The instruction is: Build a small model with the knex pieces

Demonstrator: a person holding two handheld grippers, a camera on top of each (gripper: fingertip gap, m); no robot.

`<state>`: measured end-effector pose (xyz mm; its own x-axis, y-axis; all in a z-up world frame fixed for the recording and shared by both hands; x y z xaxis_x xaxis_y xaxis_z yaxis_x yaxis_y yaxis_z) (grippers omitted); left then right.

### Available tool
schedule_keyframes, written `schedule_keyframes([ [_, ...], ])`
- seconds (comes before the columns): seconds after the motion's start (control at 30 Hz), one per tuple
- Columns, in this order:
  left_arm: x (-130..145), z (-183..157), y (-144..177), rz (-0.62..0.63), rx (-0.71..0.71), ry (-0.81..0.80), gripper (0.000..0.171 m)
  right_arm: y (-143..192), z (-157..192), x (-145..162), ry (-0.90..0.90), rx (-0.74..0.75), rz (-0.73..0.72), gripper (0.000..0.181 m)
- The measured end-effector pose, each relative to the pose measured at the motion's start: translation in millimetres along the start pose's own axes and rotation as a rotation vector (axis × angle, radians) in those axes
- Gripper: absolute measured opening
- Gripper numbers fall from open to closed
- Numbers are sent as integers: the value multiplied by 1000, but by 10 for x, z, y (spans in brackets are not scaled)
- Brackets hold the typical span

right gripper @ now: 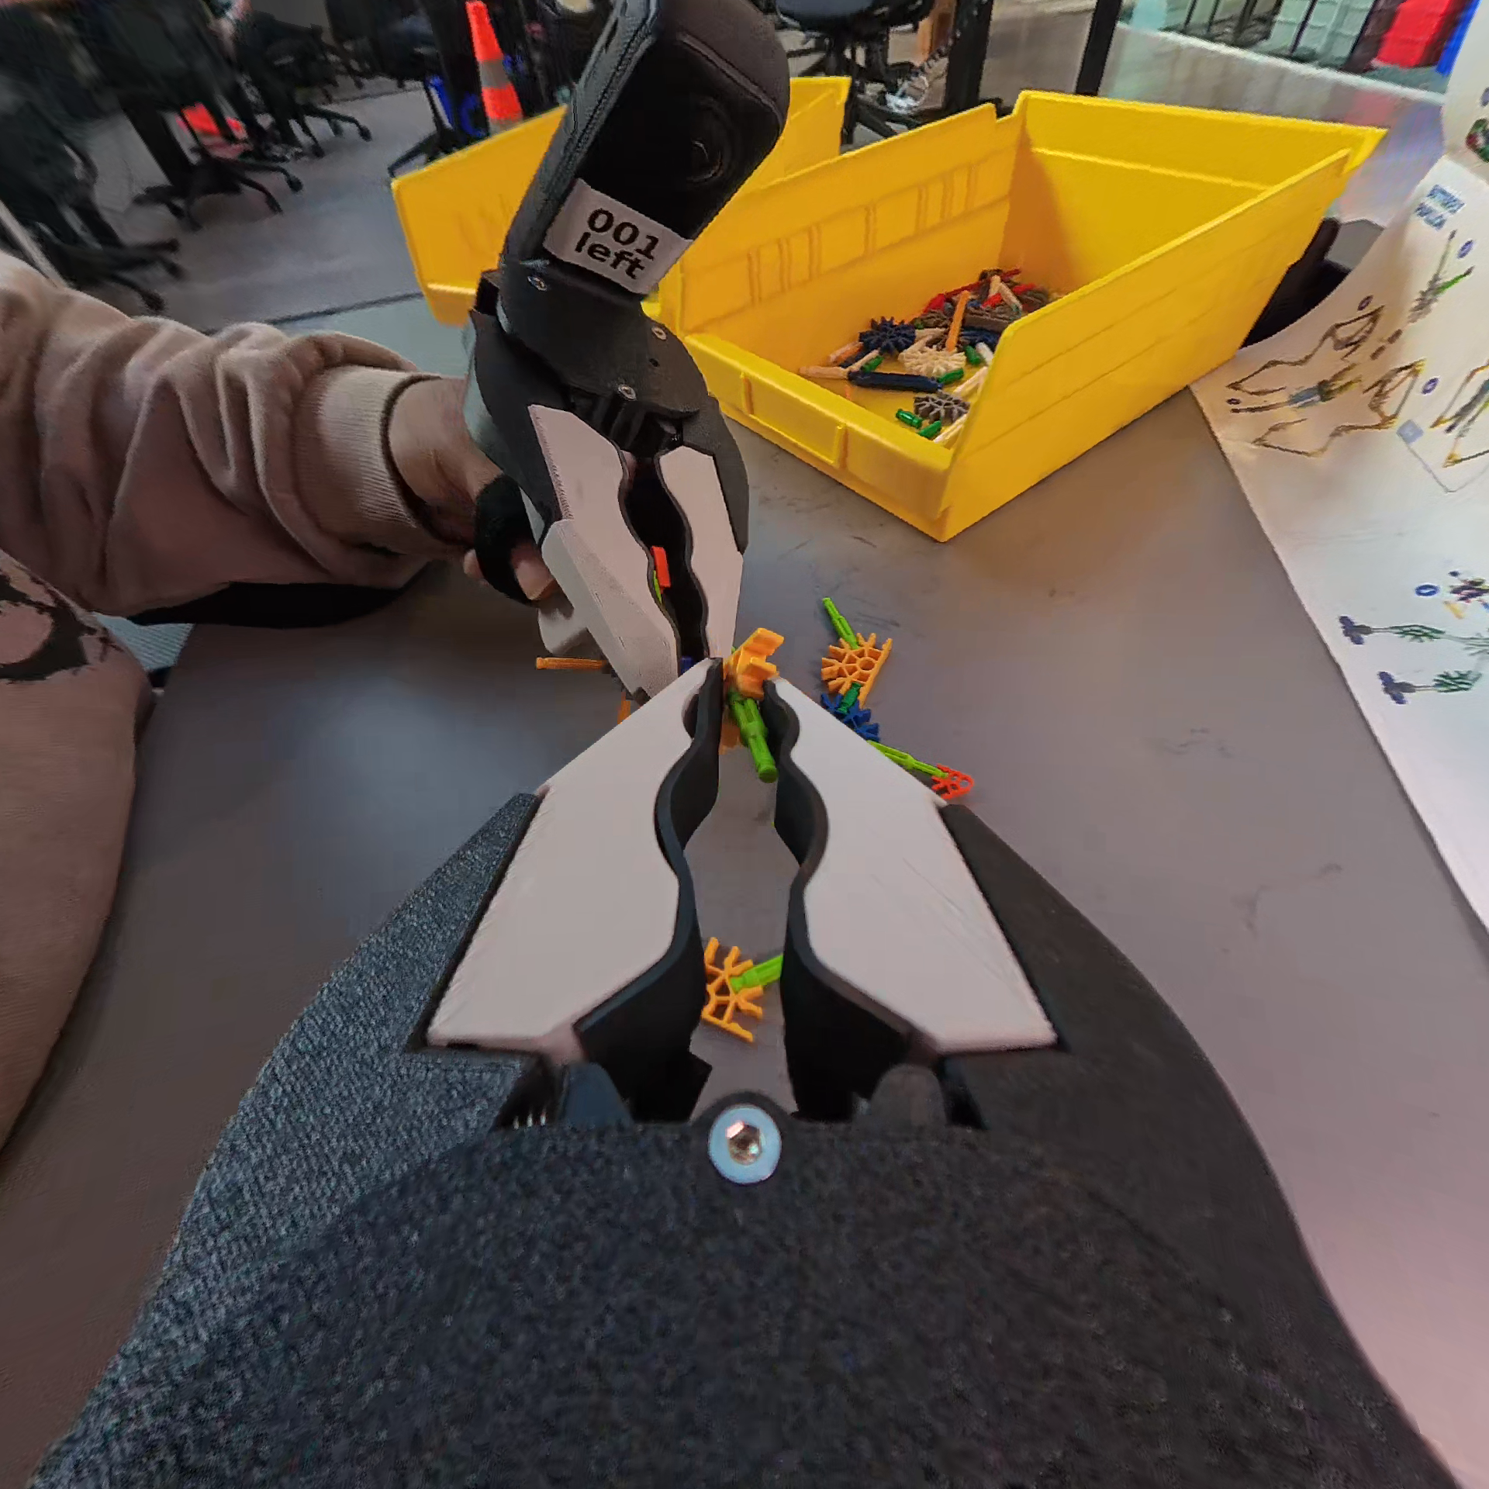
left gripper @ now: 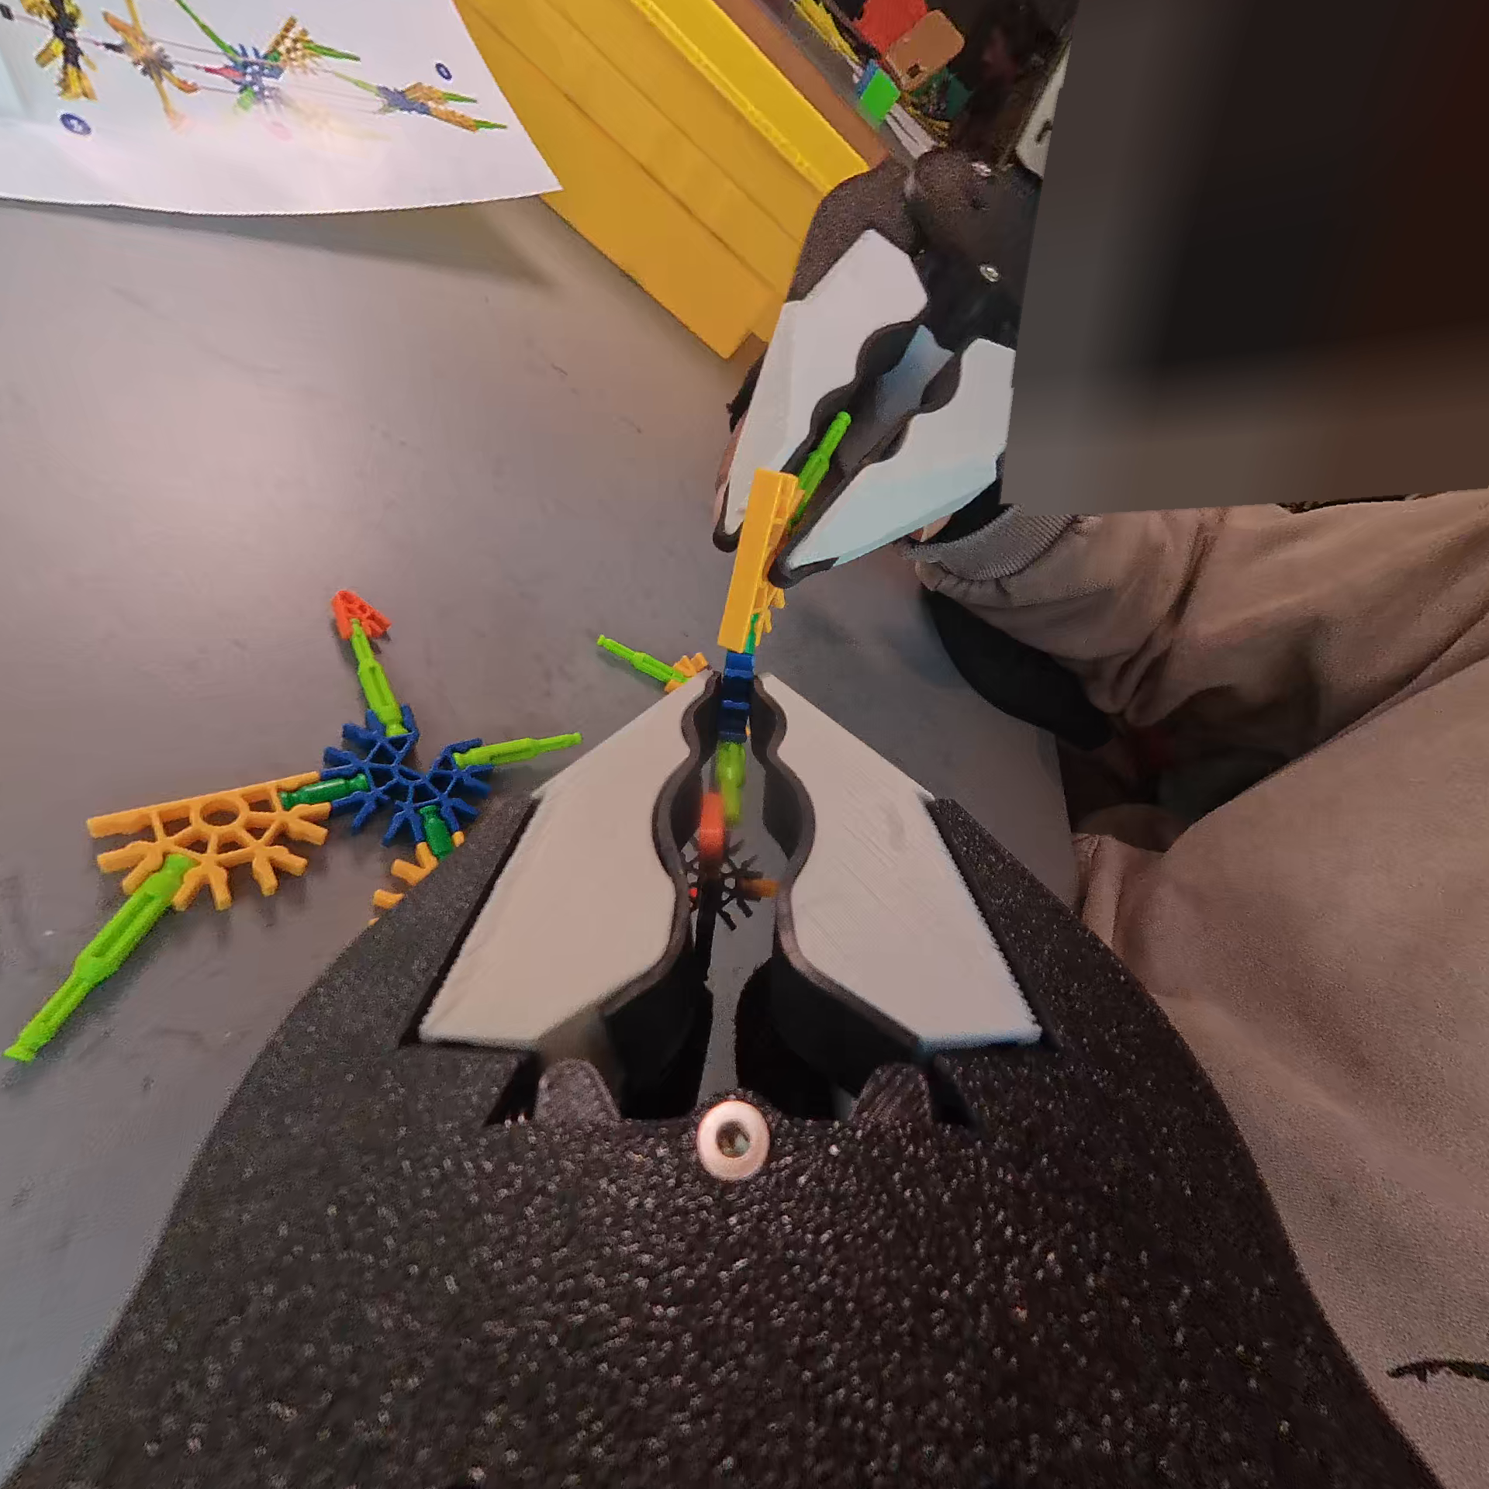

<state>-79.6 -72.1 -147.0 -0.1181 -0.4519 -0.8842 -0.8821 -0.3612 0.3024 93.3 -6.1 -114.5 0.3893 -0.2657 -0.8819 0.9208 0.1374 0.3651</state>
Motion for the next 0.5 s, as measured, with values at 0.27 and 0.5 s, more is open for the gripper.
schedule_keyframes([
  [0.27,54,93,33,-1,-63,118,8,-167,243,35,418,332,25,7],
  [0.5,46,79,42,8,-68,83,8,-175,269,33,393,317,11,6],
])
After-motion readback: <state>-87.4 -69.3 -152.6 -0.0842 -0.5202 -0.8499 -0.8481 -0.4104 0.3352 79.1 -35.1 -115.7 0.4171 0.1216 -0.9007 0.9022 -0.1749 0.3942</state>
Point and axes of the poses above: each gripper's, where its closed fingertips meet, y back along the fingers, x out of its underside, z = x × y across the jaws, the point moved 10 cm from there along y, back along the fingers, and after that the axes turned 14 degrees about -y, right-handed, at the moved point
